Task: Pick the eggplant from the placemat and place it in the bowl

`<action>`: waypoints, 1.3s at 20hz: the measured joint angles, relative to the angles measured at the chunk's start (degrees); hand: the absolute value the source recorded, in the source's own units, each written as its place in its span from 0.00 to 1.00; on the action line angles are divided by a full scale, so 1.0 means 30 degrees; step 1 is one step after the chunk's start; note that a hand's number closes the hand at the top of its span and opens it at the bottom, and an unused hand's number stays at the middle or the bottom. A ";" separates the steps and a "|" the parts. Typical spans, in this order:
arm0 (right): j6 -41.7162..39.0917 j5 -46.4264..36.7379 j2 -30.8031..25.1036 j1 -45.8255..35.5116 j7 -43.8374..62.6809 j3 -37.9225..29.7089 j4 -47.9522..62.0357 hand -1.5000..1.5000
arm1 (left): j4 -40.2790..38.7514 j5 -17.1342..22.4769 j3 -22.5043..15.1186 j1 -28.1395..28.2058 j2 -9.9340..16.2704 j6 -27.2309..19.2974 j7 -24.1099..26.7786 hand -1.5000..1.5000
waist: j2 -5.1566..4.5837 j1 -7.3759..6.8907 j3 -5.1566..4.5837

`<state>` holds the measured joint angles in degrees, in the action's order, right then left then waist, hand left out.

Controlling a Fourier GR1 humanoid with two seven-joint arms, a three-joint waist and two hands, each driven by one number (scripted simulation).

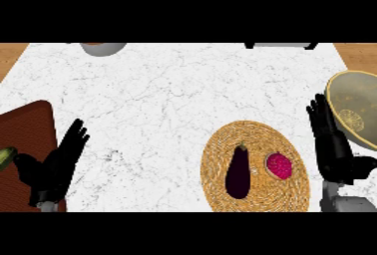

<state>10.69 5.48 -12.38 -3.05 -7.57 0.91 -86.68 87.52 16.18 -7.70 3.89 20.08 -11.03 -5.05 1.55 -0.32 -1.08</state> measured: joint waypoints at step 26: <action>0.8467 -2.2979 0.4036 0.1989 1.6731 0.9999 -0.6514 0.00 | 0.0359 -0.2809 -0.1718 -0.3924 -0.2060 -0.1144 0.0654 0.50 | -0.0418 0.0391 0.0276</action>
<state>36.09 -63.46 -0.27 2.92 42.62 30.90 -106.22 88.59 7.75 -12.86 -7.89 13.90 -14.46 -3.08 0.30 0.85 -0.25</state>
